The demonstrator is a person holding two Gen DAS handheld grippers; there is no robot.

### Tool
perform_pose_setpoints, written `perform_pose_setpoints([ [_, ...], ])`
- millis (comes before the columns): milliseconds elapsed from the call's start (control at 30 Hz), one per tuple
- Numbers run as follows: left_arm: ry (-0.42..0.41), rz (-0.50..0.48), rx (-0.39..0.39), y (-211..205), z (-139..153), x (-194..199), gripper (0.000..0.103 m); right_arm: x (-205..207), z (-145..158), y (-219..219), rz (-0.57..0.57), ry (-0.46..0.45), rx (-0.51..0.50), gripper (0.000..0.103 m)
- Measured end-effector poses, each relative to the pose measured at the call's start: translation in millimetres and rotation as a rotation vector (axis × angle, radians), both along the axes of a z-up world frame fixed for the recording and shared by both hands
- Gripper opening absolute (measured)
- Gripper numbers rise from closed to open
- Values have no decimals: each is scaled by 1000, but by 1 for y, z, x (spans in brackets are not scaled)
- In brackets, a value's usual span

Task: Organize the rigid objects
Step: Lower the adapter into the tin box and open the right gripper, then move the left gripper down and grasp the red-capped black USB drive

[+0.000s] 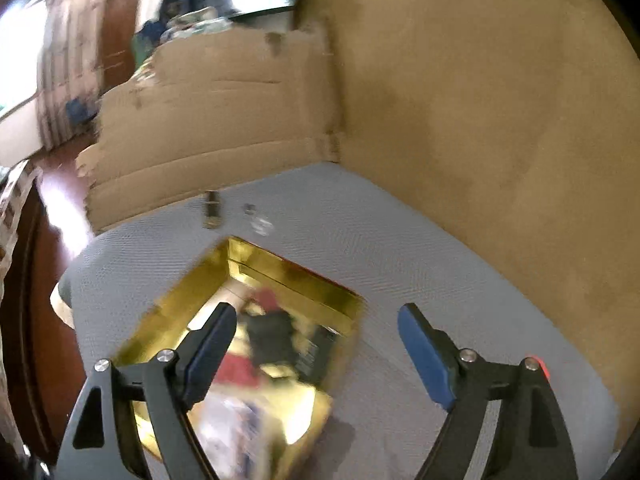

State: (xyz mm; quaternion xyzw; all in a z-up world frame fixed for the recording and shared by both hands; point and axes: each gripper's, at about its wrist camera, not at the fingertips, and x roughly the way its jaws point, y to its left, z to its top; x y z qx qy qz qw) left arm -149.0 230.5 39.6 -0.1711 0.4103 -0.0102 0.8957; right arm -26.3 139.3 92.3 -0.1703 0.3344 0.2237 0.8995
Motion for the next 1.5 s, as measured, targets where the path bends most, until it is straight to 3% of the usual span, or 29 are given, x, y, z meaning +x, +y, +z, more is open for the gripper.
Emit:
perform_pose_setpoints([
  [200, -27, -84, 71, -28, 0, -5, 103, -32, -30, -145, -217, 77, 62, 85],
  [333, -111, -147, 172, -56, 4, -12, 103, -72, -50, -223, -358, 45, -2, 85],
  [433, -70, -199, 197, -79, -3, -1, 103, -98, -61, -272, -494, 25, -42, 86],
  [567, -83, -273, 232, -116, 14, 31, 103, -130, -66, -323, -587, 43, 58, 85],
  [800, -152, -383, 290, -200, 56, 125, 103, -167, -65, -343, -569, 60, 164, 86],
  [967, -103, -350, 298, -258, 59, 198, 103, -181, -61, -341, -508, 123, 218, 85],
  [1200, 46, -265, 283, -326, 26, 301, 103, -182, -62, -339, -444, 193, 271, 86],
  [1500, 168, -225, 297, -349, -12, 383, 102, -178, -78, -349, -387, 248, 232, 86],
])
